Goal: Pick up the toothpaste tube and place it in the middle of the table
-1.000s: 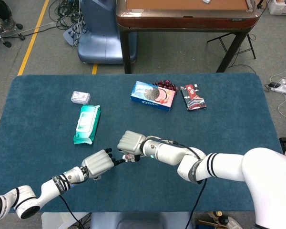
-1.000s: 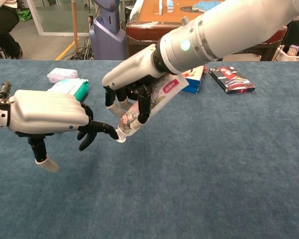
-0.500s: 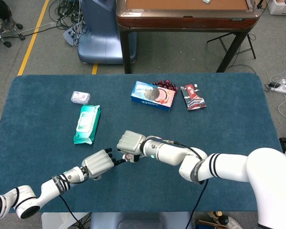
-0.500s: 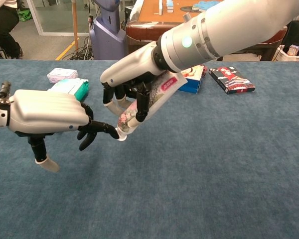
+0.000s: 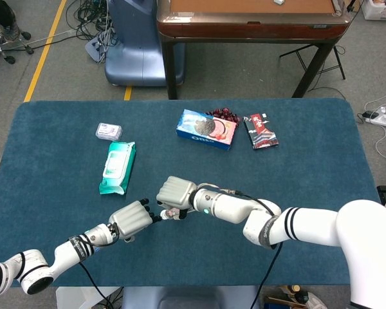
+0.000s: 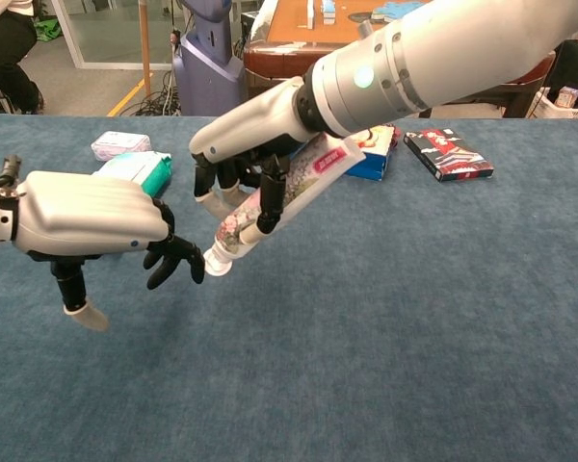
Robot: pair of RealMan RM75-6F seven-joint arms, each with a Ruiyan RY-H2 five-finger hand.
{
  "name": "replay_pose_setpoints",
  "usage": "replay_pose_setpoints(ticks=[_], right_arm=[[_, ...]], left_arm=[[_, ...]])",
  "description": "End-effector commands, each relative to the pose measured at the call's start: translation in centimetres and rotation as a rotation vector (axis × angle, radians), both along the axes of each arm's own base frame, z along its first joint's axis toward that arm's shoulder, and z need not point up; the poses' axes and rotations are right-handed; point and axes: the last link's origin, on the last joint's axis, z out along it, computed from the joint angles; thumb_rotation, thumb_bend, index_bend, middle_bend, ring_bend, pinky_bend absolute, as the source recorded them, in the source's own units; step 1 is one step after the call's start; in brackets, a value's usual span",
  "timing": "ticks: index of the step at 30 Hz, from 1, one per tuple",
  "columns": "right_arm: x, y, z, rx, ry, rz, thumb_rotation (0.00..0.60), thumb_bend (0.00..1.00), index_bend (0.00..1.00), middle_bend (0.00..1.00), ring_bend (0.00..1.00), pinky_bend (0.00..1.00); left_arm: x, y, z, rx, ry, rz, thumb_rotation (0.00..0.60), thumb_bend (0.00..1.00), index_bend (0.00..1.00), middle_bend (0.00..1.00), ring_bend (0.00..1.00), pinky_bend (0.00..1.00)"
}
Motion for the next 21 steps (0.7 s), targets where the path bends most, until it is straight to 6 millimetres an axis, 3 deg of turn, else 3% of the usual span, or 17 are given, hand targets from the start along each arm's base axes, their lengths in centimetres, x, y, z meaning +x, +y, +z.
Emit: replay_pose_setpoints(ticks=[1, 21], right_arm=[[-0.1, 0.0, 0.0, 0.001, -0.001, -0.002, 0.600, 1.00, 1.00, 0.83, 0.80, 0.45], [-0.1, 0.0, 1.3, 0.002, -0.112, -0.057, 0.600, 1.00, 1.00, 0.83, 0.80, 0.45]], left_arm=[[0.0, 0.0, 0.0, 0.000, 0.001, 0.000, 0.600, 0.09, 0.10, 0.47, 0.41, 0.18], [-0.5, -0.1, 0.6, 0.010, -0.008, 0.019, 0.600, 0.09, 0.10, 0.47, 0.41, 0.18]])
